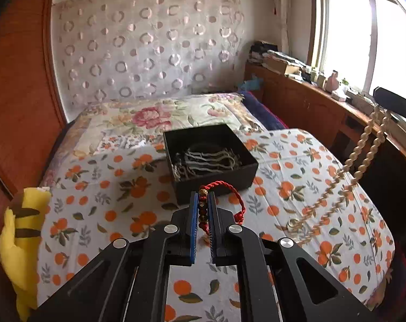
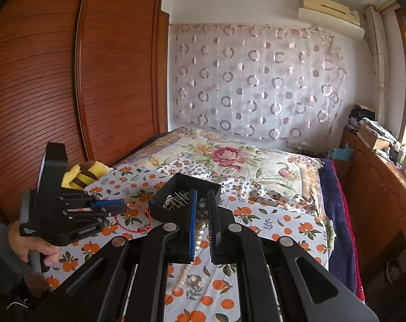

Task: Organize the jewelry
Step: 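Carry the pearl strand and red bracelet over the black box with both grippers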

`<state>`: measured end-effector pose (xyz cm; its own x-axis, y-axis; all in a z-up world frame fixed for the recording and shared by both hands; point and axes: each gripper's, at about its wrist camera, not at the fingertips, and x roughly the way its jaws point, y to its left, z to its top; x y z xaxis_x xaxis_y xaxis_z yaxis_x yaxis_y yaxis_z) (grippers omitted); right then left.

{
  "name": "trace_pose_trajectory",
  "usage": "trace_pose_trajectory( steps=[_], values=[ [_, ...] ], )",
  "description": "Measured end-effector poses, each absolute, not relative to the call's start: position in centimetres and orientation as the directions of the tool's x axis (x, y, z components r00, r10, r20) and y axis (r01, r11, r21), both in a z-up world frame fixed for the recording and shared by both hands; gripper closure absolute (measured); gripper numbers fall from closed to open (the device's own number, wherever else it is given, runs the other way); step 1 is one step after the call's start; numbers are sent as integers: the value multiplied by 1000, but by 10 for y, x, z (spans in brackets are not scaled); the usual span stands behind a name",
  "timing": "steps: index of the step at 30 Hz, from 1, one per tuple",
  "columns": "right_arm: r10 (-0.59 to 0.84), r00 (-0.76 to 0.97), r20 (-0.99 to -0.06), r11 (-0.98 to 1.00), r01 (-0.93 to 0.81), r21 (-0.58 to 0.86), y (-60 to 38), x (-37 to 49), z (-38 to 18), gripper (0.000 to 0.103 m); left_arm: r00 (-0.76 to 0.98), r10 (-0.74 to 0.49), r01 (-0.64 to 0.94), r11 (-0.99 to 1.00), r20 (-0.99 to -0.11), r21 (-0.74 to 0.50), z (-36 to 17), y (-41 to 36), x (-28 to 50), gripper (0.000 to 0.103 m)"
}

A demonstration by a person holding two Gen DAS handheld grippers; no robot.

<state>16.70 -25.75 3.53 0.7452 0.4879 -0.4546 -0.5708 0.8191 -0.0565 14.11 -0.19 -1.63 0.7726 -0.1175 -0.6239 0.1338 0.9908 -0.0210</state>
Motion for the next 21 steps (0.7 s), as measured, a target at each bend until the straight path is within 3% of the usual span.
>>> trace_pose_trajectory(
  steps=[21],
  values=[
    [507, 734, -452, 778, -616, -128, -212, 218, 83, 94, 806, -97, 116, 993, -585, -5, 9, 14, 170, 97]
  ],
)
